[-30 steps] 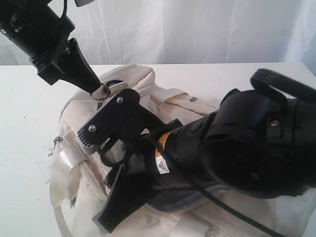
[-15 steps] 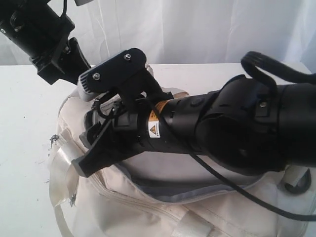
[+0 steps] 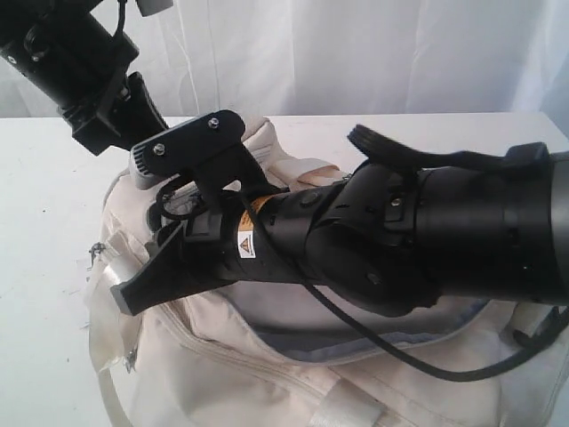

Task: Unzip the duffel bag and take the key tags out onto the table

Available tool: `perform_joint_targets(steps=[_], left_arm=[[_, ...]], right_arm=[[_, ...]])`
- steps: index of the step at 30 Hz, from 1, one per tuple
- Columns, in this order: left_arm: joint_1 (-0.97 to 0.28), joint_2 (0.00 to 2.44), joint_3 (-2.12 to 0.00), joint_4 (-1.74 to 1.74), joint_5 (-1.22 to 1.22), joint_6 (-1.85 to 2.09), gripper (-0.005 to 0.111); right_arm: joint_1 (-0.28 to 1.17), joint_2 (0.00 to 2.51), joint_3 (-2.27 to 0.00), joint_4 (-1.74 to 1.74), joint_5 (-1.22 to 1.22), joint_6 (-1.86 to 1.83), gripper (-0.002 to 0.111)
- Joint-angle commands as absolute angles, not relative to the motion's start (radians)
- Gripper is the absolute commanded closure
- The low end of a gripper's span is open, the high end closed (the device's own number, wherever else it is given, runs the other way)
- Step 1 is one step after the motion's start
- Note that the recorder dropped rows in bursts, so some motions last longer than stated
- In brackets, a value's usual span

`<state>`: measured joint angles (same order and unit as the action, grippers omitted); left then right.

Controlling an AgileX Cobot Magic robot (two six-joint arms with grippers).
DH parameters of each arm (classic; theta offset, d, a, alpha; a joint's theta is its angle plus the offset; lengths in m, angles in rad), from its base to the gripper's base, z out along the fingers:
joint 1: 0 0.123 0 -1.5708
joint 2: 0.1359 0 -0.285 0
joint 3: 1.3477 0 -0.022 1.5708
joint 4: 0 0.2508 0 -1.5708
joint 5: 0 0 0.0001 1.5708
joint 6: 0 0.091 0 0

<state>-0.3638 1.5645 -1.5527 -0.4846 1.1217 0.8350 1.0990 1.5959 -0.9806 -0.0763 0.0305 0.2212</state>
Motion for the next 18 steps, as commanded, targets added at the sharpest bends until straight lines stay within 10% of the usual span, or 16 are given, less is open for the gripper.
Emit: perform_joint_targets(steps=[1, 18], left_arm=[[-0.362, 1.596, -1.558, -0.523, 1.068, 0.853, 0.107], [-0.362, 1.719, -1.559, -0.672, 0.819, 0.974, 0.107]], right_arm=[[1.117, 1.597, -0.988, -0.077, -0.024, 0.244, 0.104], [1.176, 1.597, -0.988, -0.077, -0.028, 0.240, 0.108]])
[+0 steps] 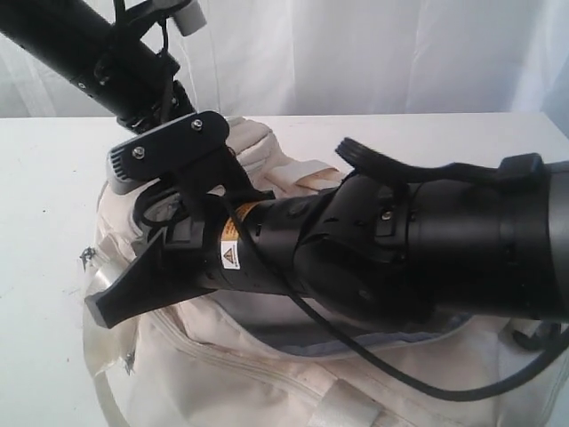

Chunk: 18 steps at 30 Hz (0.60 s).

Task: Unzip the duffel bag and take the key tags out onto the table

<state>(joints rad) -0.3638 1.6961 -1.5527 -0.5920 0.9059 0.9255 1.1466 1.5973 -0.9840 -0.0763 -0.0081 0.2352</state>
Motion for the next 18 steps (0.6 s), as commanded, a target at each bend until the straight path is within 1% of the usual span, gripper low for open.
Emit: perform_joint_targets(steps=[1, 7, 11, 17, 18], left_arm=[[-0.362, 1.724, -1.559, -0.699, 0.794, 1.002, 0.107], [-0.362, 1.768, -1.560, -0.894, 0.618, 1.220, 0.107], [-0.362, 1.797, -1.560, -0.966, 0.519, 1.262, 0.107], [-0.362, 1.828, -1.586, -0.978, 0.530, 1.268, 0.107], [-0.362, 1.828, -1.586, -0.978, 0.518, 1.268, 0.107]], right_arm=[[1.178, 1.597, -0.988, -0.077, -0.028, 0.240, 0.108], [1.190, 1.597, -0.988, -0.077, -0.006, 0.252, 0.108], [1.214, 1.597, -0.988, -0.077, 0.029, 0.259, 0.108], [1.226, 1.595, -0.988, -0.077, 0.112, 0.258, 0.108], [1.226, 1.587, -0.988, -0.077, 0.142, 0.250, 0.106]])
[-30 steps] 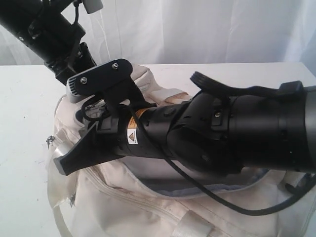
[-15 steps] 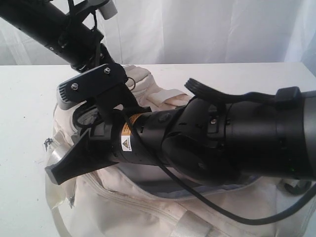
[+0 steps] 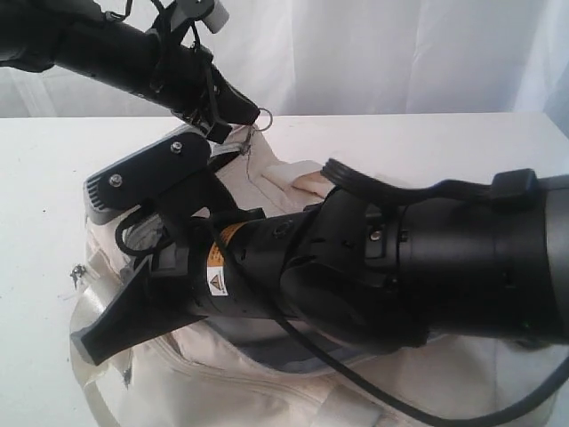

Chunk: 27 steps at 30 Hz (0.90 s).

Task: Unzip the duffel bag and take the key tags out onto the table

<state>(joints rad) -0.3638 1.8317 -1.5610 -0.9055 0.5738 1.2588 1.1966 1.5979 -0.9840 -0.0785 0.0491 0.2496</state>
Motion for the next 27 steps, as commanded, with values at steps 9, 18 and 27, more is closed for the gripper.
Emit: perform_joint_targets(steps=[9, 18, 27], left_arm=[[-0.360, 1.826, -1.606, -0.834, 0.456, 1.133, 0.095], [-0.360, 1.802, -1.606, -0.583, 0.466, 0.821, 0.005], [-0.360, 1.663, -1.607, -0.362, 0.529, 0.667, 0.007]], right_arm=[[1.226, 1.421, -0.988, -0.077, 0.318, 0.204, 0.030], [1.210, 1.165, -0.988, -0.222, 0.576, 0.300, 0.040], [1.172, 0.946, -0.988, -0.642, 1.016, 0.735, 0.040]])
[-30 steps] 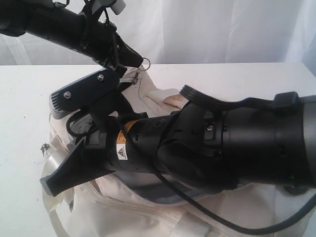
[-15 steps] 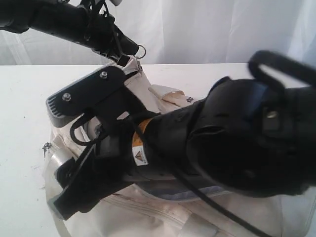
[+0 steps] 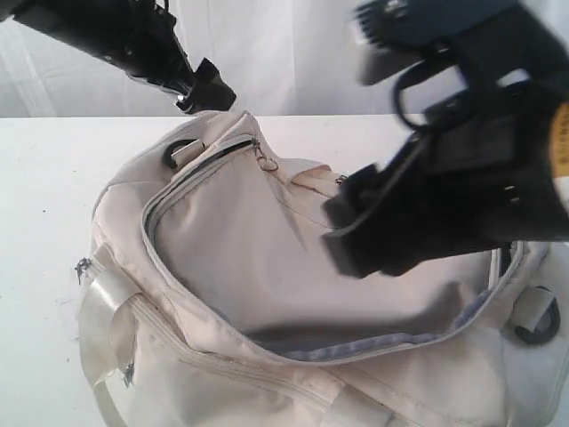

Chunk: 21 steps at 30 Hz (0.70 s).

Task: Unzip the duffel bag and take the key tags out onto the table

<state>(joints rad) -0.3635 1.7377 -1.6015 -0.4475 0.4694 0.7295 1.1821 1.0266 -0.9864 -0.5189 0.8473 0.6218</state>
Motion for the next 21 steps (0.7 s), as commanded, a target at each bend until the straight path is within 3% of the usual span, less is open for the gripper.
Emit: perform_joint_targets(steps=[1, 8, 14, 17, 21], left_arm=[[-0.360, 1.647, -1.607, -0.332, 0.557, 0.648, 0.007], [-0.360, 1.620, -1.607, -0.158, 0.860, 0.433, 0.007], [-0.360, 1.650, -1.607, -0.154, 0.897, 0.369, 0.008], [-0.360, 1.679, -1.607, -0.154, 0.920, 0.351, 0.014], [-0.360, 1.720, -1.607, -0.154, 0.922, 0.340, 0.032]], right_arm=[[1.172, 0.928, -0.988, -0.642, 1.028, 0.738, 0.040], [1.172, 0.873, -0.988, -0.632, 1.176, 0.774, 0.040], [1.172, 0.872, -0.988, -0.635, 1.221, 0.862, 0.040], [1.172, 0.872, -0.988, -0.624, 1.221, 0.870, 0.040], [1.172, 0.872, -0.988, -0.624, 1.221, 0.895, 0.040]])
